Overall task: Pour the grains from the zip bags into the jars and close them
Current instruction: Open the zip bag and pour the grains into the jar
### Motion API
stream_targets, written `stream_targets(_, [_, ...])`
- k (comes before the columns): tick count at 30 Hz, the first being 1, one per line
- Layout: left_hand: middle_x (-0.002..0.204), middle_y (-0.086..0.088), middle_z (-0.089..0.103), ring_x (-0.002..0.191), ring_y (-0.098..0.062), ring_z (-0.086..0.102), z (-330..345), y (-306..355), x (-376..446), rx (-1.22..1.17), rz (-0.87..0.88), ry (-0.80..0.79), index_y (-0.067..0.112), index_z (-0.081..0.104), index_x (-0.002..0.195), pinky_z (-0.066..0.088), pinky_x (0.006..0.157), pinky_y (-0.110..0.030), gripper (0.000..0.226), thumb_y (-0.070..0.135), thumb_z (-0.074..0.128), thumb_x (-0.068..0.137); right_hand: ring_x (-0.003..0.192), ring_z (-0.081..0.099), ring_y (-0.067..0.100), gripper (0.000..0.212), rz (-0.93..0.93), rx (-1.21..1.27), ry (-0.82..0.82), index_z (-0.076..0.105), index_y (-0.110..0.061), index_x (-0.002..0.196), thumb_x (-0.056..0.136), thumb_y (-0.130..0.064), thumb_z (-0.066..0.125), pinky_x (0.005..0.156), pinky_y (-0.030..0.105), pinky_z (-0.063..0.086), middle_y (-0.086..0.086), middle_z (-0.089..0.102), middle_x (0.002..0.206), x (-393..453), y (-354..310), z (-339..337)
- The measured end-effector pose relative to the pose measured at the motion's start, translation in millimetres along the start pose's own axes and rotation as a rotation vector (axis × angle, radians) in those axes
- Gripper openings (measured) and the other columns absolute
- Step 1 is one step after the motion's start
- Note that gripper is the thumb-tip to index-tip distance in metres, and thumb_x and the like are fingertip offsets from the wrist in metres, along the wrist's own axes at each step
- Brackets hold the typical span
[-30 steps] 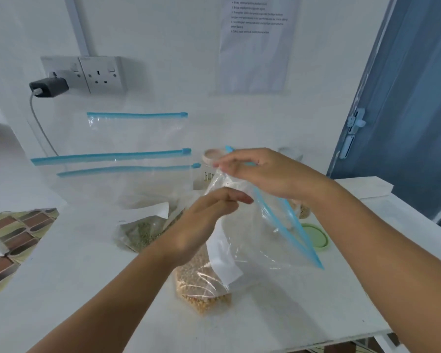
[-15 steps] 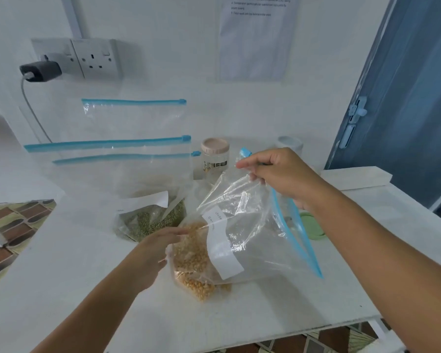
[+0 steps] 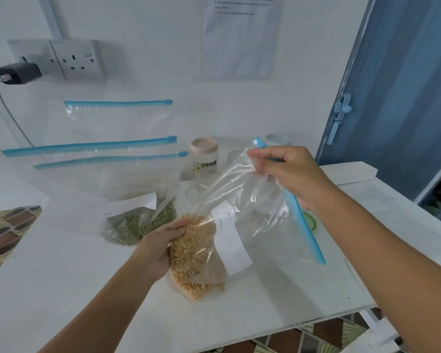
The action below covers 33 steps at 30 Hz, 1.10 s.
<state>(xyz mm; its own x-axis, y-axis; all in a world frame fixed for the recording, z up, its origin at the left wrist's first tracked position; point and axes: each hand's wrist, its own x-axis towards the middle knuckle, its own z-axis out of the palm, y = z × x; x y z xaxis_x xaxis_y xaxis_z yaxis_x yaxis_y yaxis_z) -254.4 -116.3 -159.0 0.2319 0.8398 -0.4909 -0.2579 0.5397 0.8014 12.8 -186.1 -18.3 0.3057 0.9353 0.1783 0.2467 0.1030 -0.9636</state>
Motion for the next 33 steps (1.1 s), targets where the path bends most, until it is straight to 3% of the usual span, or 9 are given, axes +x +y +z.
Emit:
stream_targets(8, [0.109,-0.010,0.077,0.072,-0.006,0.073,-4,23,-32,0.160,0.354,0.018,0.009,0.077,0.114,0.056,0.062,-0.019,0.022,0.001,0.067,0.096,0.090,0.078,0.018,0.022,-0.033,0.173,0.186,0.080,-0.020,0.107,0.096,-0.004,0.070,0.082,0.019,0.060,0.003,0.079,0.107,-2,20,-15])
stream_targets(10, [0.113,-0.011,0.078,0.079,-0.009,0.074,-1,30,-39,0.186,0.447,0.033,0.013,0.078,0.113,0.056,0.072,-0.021,0.023,0.004,0.069,0.095,0.086,0.077,0.017,0.022,-0.047,0.197,0.224,0.081,-0.022,0.104,0.096,-0.004,0.071,0.080,0.019,0.059,0.000,0.080,0.101,-3,22,-18])
stream_targets(13, [0.105,-0.012,0.079,0.088,-0.024,0.071,2,43,-50,0.240,0.580,0.065,0.020,0.081,0.110,0.055,0.085,-0.039,0.022,0.008,0.073,0.094,0.084,0.073,0.021,0.025,-0.047,0.203,0.239,0.084,-0.027,0.097,0.095,-0.005,0.072,0.087,0.030,0.061,0.002,0.080,0.093,-2,27,-24])
stream_targets(17, [0.106,0.001,0.080,0.078,-0.016,0.066,0,41,-53,0.365,0.637,0.046,0.025,0.082,0.107,0.056,0.074,-0.034,0.024,0.007,0.072,0.095,0.093,0.078,0.023,0.023,-0.002,0.210,0.241,0.083,-0.026,0.098,0.096,-0.006,0.072,0.097,0.041,0.058,0.001,0.079,0.102,-6,44,-26])
stream_targets(21, [0.104,-0.008,0.076,0.086,-0.023,0.058,-7,34,-48,0.441,0.663,0.042,0.033,0.082,0.106,0.051,0.082,-0.039,0.023,0.014,0.071,0.097,0.092,0.077,0.020,0.023,0.022,0.244,0.235,0.081,-0.021,0.103,0.096,-0.003,0.070,0.095,0.036,0.057,0.000,0.079,0.108,-10,51,-24])
stream_targets(24, [0.109,-0.009,0.075,0.093,-0.016,0.065,-9,33,-46,0.404,0.702,0.066,0.027,0.080,0.110,0.053,0.081,-0.032,0.018,0.019,0.068,0.099,0.094,0.077,0.023,0.022,0.024,0.261,0.230,0.081,-0.020,0.104,0.096,-0.003,0.070,0.090,0.031,0.059,0.007,0.078,0.111,-9,51,-23])
stream_targets(27, [0.111,-0.018,0.074,0.096,-0.030,0.067,-11,30,-40,0.312,0.706,0.111,0.019,0.079,0.111,0.056,0.086,-0.042,0.019,0.011,0.065,0.101,0.085,0.077,0.019,0.020,0.010,0.277,0.220,0.081,-0.018,0.108,0.096,-0.005,0.071,0.081,0.024,0.060,0.015,0.075,0.113,-9,50,-21])
stream_targets(30, [0.107,0.000,0.079,0.103,-0.028,0.072,-8,30,-40,0.287,0.743,0.170,0.018,0.080,0.107,0.056,0.086,-0.041,0.025,0.001,0.063,0.100,0.078,0.075,0.015,0.020,-0.003,0.288,0.264,0.081,-0.018,0.107,0.096,-0.004,0.071,0.079,0.023,0.059,0.014,0.077,0.110,-10,49,-22])
stream_targets(33, [0.109,0.004,0.079,0.109,-0.019,0.072,-4,32,-45,0.332,0.797,0.167,0.017,0.080,0.109,0.055,0.099,-0.041,0.023,0.002,0.066,0.098,0.081,0.074,0.016,0.022,-0.026,0.263,0.337,0.081,-0.020,0.102,0.097,-0.002,0.068,0.086,0.028,0.058,0.002,0.080,0.100,-10,50,-28])
